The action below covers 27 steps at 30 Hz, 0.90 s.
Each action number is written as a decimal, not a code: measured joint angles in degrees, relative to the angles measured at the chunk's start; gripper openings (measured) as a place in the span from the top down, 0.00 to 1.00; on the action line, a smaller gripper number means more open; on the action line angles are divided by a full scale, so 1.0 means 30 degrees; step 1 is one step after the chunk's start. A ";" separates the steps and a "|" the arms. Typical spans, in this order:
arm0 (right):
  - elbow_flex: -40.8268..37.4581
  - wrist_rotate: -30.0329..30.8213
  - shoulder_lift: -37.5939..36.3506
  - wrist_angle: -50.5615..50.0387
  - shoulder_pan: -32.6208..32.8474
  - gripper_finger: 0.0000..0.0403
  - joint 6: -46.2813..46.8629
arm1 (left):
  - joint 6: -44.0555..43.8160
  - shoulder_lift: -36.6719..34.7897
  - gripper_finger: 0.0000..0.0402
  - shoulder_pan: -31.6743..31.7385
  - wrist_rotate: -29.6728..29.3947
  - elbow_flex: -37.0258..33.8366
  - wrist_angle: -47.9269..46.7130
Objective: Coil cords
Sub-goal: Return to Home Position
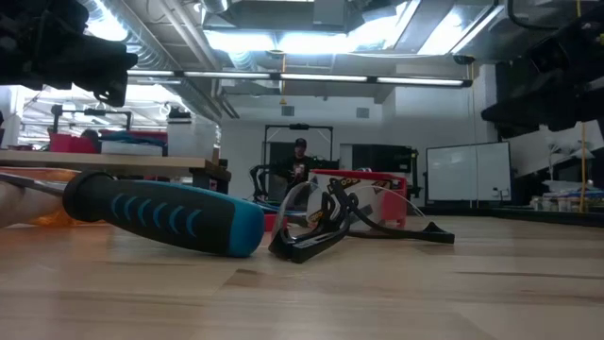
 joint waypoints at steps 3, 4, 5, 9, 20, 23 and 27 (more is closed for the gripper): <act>0.0007 0.0065 0.0000 -0.0119 0.0000 0.91 0.0000 | 0.0000 0.0000 0.82 0.0000 0.0000 0.0000 0.0000; 0.0005 0.0065 0.0000 -0.0124 0.0000 0.91 0.0006 | 0.0000 0.0000 0.82 0.0000 0.0000 0.0000 0.0000; 0.0005 0.0065 0.0000 -0.0126 0.0000 0.91 0.0007 | 0.0000 0.0000 0.82 0.0000 0.0000 0.0000 0.0000; 0.0007 0.0065 0.0000 -0.0148 0.0000 0.91 0.0015 | 0.0000 0.0000 0.82 0.0000 0.0000 0.0000 0.0000; 0.0006 0.0065 0.0000 -0.0185 0.0000 0.91 0.0044 | 0.0000 0.0000 0.82 0.0000 0.0000 0.0000 0.0000; 0.0007 0.0065 0.0000 -0.0192 0.0000 0.91 0.0051 | 0.0000 0.0000 0.82 -0.0001 0.0000 0.0000 0.0000; 0.0001 0.0065 0.0000 -0.0214 0.0000 0.91 0.0051 | 0.0003 0.0000 0.82 0.0000 0.0000 0.0000 0.0000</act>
